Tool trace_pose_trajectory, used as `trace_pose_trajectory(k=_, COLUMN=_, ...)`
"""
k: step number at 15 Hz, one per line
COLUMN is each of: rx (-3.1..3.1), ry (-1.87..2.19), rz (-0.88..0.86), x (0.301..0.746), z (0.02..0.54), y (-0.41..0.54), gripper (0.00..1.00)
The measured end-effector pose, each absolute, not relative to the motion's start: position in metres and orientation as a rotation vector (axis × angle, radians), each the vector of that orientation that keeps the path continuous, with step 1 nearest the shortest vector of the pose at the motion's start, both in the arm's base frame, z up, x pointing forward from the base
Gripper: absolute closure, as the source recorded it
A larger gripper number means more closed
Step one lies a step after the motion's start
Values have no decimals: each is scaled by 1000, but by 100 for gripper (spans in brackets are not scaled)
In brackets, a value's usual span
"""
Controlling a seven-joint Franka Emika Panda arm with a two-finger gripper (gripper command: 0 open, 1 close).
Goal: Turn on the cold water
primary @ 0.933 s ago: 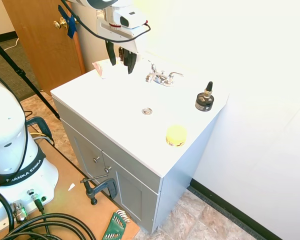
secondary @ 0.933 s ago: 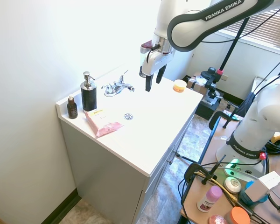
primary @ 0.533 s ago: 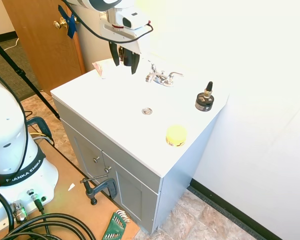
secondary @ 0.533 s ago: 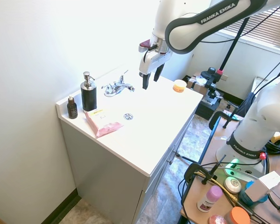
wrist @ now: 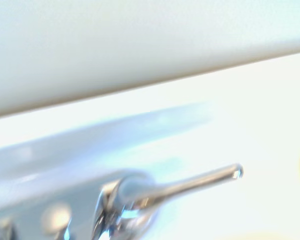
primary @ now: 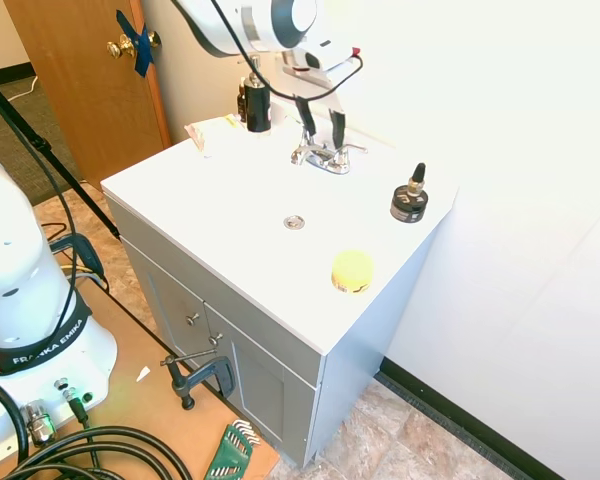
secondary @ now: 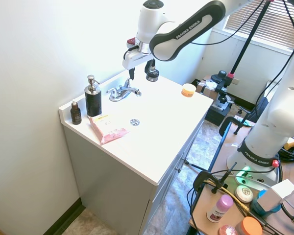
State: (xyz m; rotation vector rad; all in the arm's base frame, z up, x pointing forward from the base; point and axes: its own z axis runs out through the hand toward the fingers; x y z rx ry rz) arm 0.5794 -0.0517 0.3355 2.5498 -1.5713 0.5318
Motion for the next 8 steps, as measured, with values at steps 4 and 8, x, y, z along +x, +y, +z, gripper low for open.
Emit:
trace_pose_trajectory(k=4, rx=2485, ry=-1605, rz=588, x=622, z=323, y=-68, gripper=0)
trace_pose_trajectory(k=8, rx=2402, ry=-1616, rz=541, x=629, z=304, y=-87, gripper=0)
